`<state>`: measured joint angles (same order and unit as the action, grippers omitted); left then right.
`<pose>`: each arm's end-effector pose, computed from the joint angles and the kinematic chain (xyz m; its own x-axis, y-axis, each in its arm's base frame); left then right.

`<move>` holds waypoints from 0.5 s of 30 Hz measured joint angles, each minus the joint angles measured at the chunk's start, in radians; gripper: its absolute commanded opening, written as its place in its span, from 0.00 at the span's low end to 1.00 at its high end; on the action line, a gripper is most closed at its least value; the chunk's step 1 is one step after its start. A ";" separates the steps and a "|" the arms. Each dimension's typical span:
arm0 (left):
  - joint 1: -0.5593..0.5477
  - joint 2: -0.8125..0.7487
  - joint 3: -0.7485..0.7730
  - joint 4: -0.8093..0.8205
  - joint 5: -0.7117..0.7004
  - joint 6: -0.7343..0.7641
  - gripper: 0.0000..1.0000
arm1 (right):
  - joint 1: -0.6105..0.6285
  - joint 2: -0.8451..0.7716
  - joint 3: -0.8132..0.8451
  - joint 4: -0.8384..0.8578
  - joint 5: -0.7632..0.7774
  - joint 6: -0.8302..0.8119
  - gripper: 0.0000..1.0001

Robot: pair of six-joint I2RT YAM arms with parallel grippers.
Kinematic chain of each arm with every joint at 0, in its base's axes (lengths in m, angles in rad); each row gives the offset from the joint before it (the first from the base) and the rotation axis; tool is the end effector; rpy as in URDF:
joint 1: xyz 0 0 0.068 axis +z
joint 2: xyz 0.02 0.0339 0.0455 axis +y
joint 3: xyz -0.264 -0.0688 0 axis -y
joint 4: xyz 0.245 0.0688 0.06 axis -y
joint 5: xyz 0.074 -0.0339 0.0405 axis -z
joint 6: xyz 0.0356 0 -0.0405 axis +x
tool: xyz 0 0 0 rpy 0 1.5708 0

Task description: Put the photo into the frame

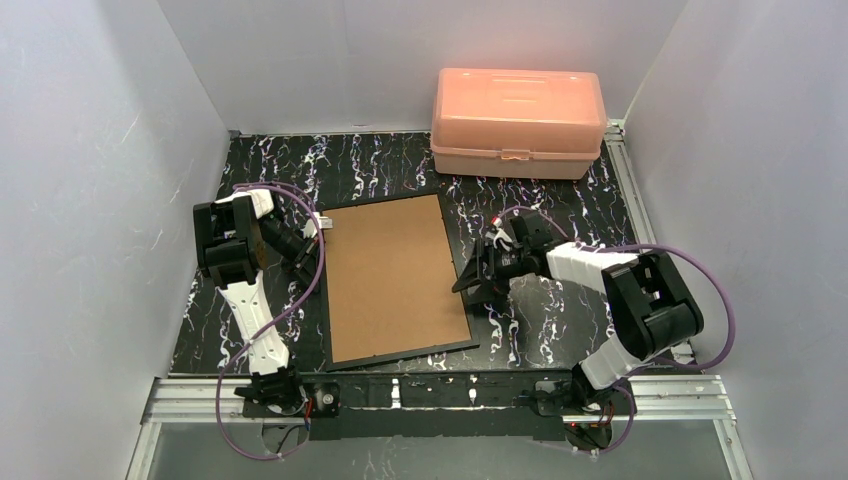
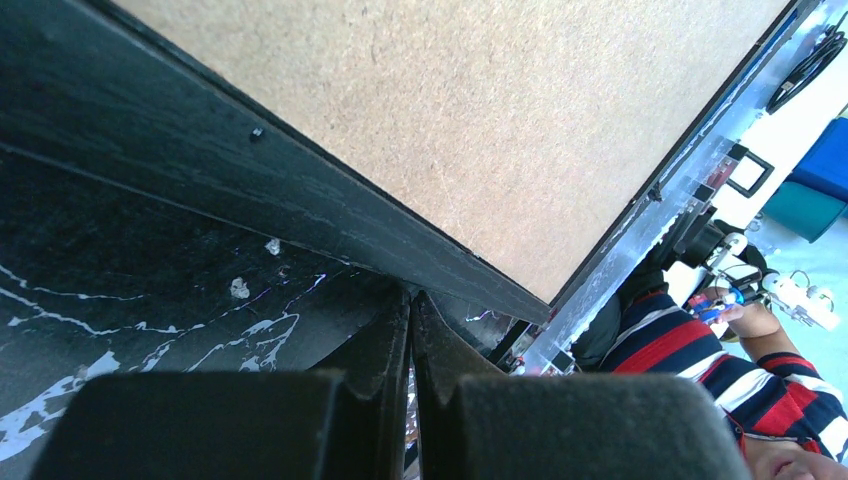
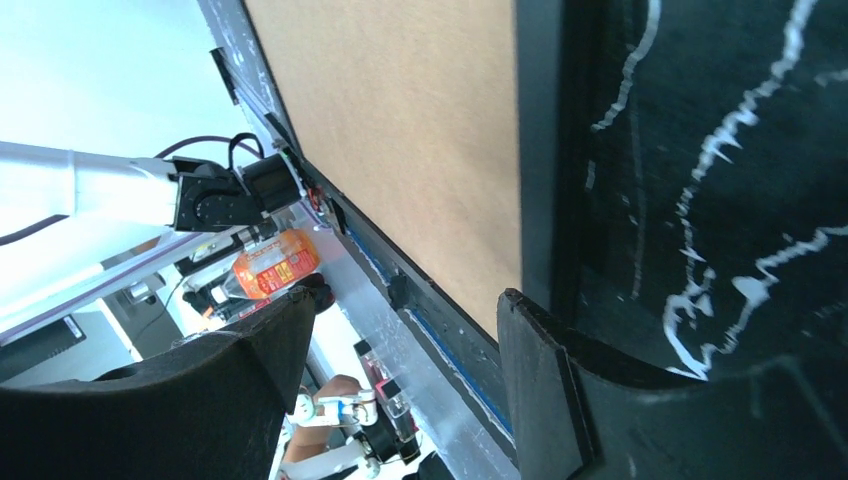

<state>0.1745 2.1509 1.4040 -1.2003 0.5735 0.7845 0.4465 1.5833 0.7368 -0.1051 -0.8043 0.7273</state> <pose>0.3451 0.0412 0.1153 -0.8900 0.4457 -0.0963 0.4048 0.6750 -0.6168 0.2486 0.1474 0.1534 -0.9985 0.0332 -0.0435 -0.0171 0.5663 0.8241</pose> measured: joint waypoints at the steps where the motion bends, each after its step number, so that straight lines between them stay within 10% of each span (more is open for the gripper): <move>1: 0.000 0.000 0.000 0.000 0.000 0.000 0.00 | -0.010 -0.007 -0.011 -0.006 0.005 -0.007 0.76; 15: 0.000 0.000 0.002 -0.004 0.008 0.008 0.06 | -0.014 -0.015 -0.069 -0.035 0.016 -0.028 0.75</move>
<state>0.1745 2.1509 1.4055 -1.2041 0.5816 0.7921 0.4320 1.5684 0.6674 -0.1406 -0.7879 0.6994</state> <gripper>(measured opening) 0.032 0.755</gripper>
